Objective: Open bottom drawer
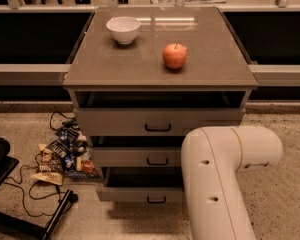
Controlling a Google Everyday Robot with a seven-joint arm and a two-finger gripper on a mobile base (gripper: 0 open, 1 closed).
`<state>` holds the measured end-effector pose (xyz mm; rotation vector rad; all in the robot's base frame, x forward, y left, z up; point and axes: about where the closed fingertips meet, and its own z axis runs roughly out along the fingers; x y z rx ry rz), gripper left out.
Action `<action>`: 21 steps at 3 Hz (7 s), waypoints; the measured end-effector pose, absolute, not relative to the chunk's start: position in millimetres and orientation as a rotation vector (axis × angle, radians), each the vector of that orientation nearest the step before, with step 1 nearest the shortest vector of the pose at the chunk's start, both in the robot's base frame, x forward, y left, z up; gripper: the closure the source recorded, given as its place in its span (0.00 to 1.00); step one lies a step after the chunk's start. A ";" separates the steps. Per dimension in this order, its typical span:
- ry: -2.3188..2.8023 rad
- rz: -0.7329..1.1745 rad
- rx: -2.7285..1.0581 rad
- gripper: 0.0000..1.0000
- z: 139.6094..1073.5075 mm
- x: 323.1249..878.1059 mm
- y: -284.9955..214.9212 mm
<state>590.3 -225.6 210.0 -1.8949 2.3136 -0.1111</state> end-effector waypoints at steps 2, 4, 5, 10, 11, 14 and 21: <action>2.315 -0.109 -1.896 0.06 208.9 589.0 -225.4; 2.315 -0.107 -1.897 0.00 208.2 588.4 -225.3; 2.373 -0.068 -1.892 0.02 195.8 576.3 -230.7; 2.548 -0.048 -1.897 0.85 205.6 502.4 -247.4; 2.550 -0.046 -1.899 0.62 204.5 501.0 -247.3; 2.554 -0.039 -1.903 0.00 201.4 497.2 -247.2; 2.642 0.316 -1.921 0.00 163.4 408.3 -220.3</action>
Offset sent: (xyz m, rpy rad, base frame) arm -0.0007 0.0001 -0.0006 0.0001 0.0015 0.0002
